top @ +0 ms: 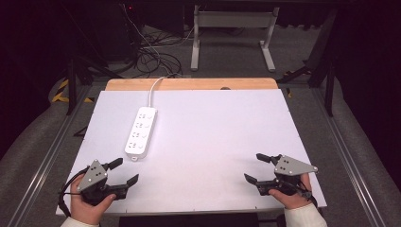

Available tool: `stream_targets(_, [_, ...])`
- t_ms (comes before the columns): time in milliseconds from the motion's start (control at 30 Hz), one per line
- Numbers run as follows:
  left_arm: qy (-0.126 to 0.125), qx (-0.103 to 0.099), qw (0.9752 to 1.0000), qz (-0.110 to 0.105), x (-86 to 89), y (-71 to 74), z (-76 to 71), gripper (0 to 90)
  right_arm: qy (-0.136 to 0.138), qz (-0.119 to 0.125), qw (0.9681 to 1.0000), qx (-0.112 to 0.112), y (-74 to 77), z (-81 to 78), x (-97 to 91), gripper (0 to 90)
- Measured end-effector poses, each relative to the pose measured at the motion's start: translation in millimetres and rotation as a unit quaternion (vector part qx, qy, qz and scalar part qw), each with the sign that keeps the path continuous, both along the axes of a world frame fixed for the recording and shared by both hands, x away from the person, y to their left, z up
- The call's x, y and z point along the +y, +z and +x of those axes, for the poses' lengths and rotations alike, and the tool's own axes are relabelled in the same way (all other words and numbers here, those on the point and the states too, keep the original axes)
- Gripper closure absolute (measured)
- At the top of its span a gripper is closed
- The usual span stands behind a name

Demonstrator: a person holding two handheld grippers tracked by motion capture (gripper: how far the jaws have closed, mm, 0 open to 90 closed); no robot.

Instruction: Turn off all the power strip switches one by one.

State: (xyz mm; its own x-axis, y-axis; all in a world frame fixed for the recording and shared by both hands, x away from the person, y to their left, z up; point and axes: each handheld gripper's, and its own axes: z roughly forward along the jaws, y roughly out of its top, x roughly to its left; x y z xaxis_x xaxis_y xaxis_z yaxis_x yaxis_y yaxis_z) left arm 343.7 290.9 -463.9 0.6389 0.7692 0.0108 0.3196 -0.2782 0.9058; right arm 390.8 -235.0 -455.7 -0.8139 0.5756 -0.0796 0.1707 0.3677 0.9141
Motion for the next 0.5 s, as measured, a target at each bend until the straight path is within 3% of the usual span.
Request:
stream_targets(167, [-0.005,0.004,1.0000,0.005,-1.6,1.8,-0.6,22.9,0.002,-0.001,1.0000,-0.004,0.2,-1.2,1.3,20.9])
stream_targets(300, [-0.003,-0.009,0.9999,0.013,-1.6,5.1,-1.4,24.9,0.004,-0.002,1.0000,-0.002,-1.4,-1.1,2.4,21.6])
stream_targets(433, [-0.003,0.000,0.9995,0.031,-1.2,7.2,-1.7,29.5,0.004,-0.003,1.0000,-0.001,-1.4,-1.6,3.6,22.3])
stream_targets(500, [-0.001,0.008,0.9995,0.030,-1.6,9.2,-2.7,29.5,0.004,-0.003,1.0000,-0.002,-1.4,-1.7,3.7,22.8])
